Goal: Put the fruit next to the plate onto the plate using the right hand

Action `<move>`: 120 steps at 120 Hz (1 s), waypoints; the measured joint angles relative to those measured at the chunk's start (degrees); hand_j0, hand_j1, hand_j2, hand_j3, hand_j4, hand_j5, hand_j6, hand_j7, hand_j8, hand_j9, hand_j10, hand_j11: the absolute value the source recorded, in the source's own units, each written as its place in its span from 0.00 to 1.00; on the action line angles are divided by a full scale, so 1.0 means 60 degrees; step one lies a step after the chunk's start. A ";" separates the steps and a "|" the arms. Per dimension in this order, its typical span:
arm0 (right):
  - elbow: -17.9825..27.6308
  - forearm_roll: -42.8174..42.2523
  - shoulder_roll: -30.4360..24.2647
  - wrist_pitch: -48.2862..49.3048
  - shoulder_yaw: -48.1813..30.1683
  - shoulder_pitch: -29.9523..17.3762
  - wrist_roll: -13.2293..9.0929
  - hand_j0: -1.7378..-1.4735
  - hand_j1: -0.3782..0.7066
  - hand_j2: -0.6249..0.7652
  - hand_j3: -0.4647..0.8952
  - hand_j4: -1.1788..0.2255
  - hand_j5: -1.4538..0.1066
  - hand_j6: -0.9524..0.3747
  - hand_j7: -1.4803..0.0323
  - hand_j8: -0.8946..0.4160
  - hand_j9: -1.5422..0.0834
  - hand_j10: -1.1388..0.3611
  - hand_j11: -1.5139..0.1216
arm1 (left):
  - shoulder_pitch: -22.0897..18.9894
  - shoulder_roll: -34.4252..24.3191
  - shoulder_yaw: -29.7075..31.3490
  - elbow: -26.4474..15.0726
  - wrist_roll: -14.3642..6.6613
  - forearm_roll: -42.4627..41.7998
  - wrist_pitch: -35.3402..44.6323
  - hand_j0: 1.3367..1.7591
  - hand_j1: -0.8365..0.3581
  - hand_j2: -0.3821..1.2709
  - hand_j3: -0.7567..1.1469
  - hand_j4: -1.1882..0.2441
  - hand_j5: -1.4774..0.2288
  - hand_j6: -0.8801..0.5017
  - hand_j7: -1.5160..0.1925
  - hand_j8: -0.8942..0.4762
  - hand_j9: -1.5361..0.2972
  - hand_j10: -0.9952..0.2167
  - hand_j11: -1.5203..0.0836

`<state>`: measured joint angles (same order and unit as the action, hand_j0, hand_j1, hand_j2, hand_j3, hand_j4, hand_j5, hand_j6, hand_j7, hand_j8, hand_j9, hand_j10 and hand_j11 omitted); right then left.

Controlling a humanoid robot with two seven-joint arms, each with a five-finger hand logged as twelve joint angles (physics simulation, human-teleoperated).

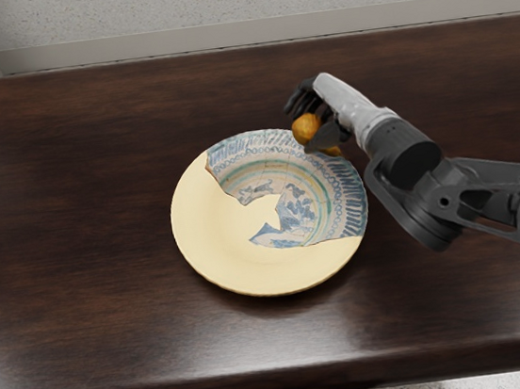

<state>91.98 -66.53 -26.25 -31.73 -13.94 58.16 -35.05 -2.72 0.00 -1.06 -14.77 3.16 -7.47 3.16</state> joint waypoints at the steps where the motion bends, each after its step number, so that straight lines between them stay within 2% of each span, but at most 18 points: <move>1: -0.0001 0.0000 0.0019 0.0000 0.0000 0.0014 0.0000 0.30 0.61 0.63 0.34 0.40 0.42 0.28 0.45 0.34 0.46 0.34 0.44 | 0.0000 0.0000 0.0000 0.0000 0.0000 0.0000 0.0000 0.76 0.99 0.23 0.40 0.83 0.87 0.64 0.89 0.65 0.84 0.82 0.95; 50: -0.0019 0.0015 0.0989 -0.0023 0.0047 0.0236 0.0001 0.30 0.61 0.63 0.34 0.40 0.42 0.28 0.45 0.34 0.46 0.34 0.44 | 0.0000 0.0000 0.0000 0.0000 0.0000 0.0000 0.0000 0.76 0.99 0.23 0.40 0.83 0.87 0.64 0.89 0.65 0.84 0.82 0.95; 92: -0.0027 -0.0087 0.1589 -0.0129 0.0311 -0.0323 0.0003 0.30 0.61 0.66 0.34 0.41 0.41 0.27 0.45 0.33 0.45 0.33 0.44 | 0.0000 0.0000 0.0001 0.0000 0.0001 -0.0001 0.0000 0.76 0.99 0.23 0.40 0.83 0.87 0.64 0.89 0.65 0.84 0.82 0.95; 111: -0.0031 -0.0181 0.1661 -0.0133 0.0340 -0.0516 0.0003 0.30 0.61 0.64 0.34 0.41 0.41 0.28 0.45 0.34 0.46 0.34 0.44 | 0.0000 0.0000 0.0001 0.0000 0.0000 0.0000 0.0000 0.76 0.99 0.23 0.40 0.83 0.87 0.64 0.89 0.65 0.84 0.82 0.95; 120: -0.0039 -0.0200 0.1670 -0.0132 0.0345 -0.0551 0.0005 0.30 0.59 0.59 0.34 0.43 0.44 0.30 0.48 0.34 0.48 0.37 0.47 | 0.0000 0.0000 0.0000 0.0000 0.0000 0.0000 0.0000 0.76 0.99 0.23 0.40 0.83 0.87 0.64 0.89 0.65 0.84 0.82 0.95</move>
<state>91.75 -67.73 -16.23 -32.52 -11.87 54.86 -35.02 -2.72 0.00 -1.06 -14.77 3.16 -7.47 3.16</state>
